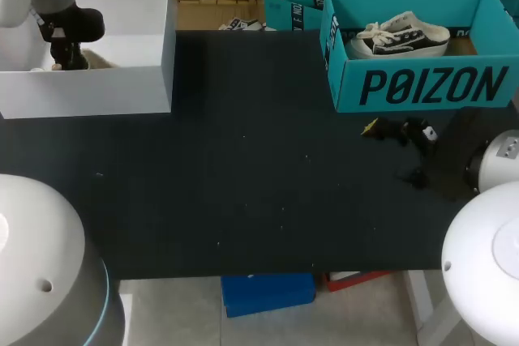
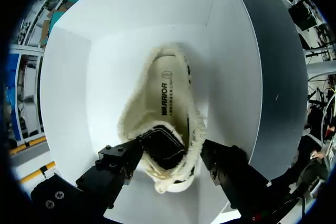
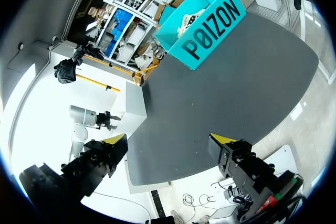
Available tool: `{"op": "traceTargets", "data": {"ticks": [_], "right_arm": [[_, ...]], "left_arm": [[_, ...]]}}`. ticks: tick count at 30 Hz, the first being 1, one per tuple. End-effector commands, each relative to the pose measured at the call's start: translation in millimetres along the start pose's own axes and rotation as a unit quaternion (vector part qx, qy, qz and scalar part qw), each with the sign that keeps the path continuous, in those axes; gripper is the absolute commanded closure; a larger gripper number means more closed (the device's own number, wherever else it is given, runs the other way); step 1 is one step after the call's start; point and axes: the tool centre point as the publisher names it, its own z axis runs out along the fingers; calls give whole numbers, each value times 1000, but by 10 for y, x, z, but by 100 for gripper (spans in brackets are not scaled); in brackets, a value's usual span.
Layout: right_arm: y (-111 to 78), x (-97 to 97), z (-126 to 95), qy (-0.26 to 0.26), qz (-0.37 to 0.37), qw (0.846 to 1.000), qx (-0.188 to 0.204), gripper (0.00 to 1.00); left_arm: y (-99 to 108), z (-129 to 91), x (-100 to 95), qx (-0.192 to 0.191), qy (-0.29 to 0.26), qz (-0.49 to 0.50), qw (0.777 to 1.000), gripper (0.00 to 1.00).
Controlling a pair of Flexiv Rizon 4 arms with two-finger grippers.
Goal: Take the shoe out of the shoebox, open the shoe tongue, remove and reinsert the insole, then place the shoe into the shoebox
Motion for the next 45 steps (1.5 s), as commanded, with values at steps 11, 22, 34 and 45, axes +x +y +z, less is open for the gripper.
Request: {"op": "traceTargets", "data": {"ticks": [11,22,34,45], "right_arm": [[21,-53,-63,5,5,999,34,0],[21,-53,-63,5,5,999,34,0],[21,-53,-63,5,5,999,34,0],[21,-53,-63,5,5,999,34,0]], "left_arm": [[-85,-480,-53,-12,3,-6,1000,13],[-212,-895,78,4,6,-33,999,19],[-543,-1193,476,42,13,-170,984,33],[-782,-1176,905,37,38,-209,976,0]]}}
